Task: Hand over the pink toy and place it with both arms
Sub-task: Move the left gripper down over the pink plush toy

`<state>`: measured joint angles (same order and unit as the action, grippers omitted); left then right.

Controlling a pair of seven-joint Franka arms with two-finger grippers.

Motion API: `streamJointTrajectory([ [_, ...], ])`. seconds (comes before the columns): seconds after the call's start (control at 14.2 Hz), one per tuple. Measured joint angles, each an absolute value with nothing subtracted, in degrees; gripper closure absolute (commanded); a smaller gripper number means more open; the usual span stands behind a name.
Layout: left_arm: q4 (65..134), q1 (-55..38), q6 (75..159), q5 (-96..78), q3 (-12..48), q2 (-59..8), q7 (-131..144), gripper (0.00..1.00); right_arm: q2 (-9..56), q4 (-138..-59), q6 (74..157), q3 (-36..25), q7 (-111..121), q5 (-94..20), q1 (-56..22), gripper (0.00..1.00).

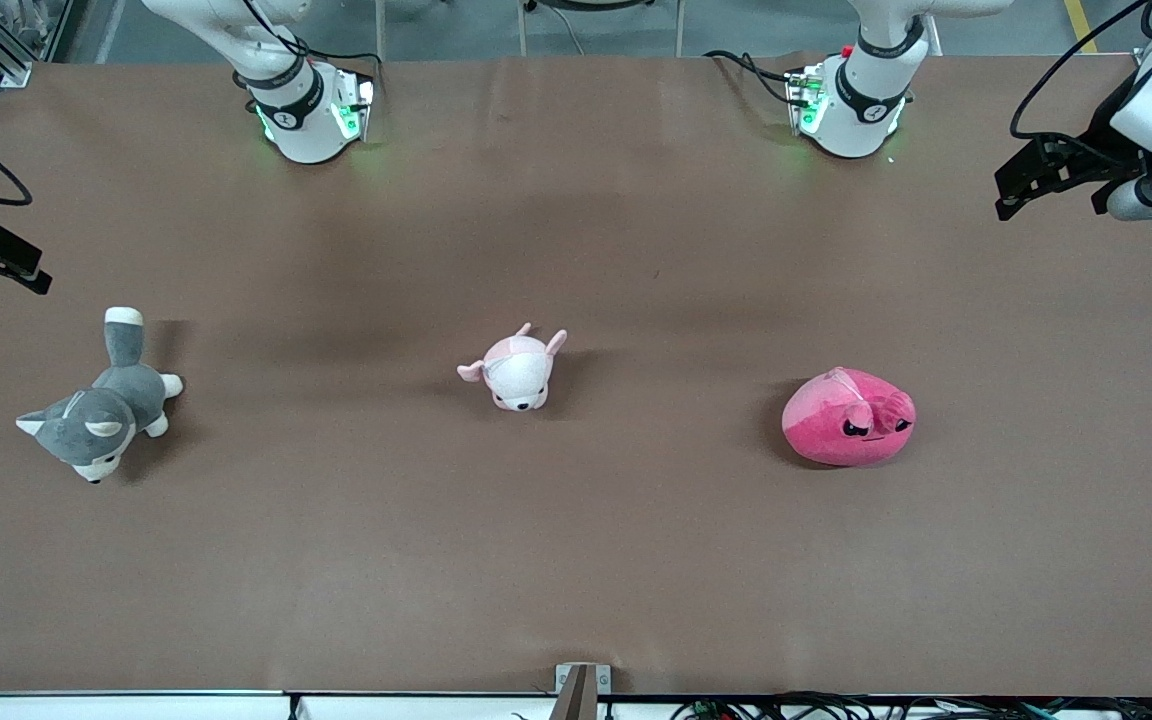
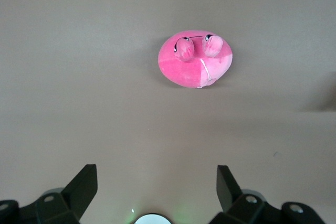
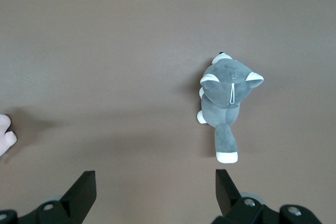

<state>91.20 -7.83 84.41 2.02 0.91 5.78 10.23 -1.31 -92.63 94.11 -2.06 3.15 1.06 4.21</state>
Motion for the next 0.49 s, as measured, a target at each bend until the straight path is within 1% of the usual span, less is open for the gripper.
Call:
streamJointTrajectory([
  [0.35, 91.15, -7.99, 84.41, 2.37, 1.12, 5.49, 8.62, 0.0, -1.31, -92.64, 94.12, -2.05, 3.17, 1.18, 4.19, 0.0],
  [0.49, 90.09, -8.11, 84.51, 2.5, 1.17, 3.9, 8.21, 0.0, -1.31, -92.66, 94.12, -2.05, 3.17, 1.2, 4.18, 0.0],
])
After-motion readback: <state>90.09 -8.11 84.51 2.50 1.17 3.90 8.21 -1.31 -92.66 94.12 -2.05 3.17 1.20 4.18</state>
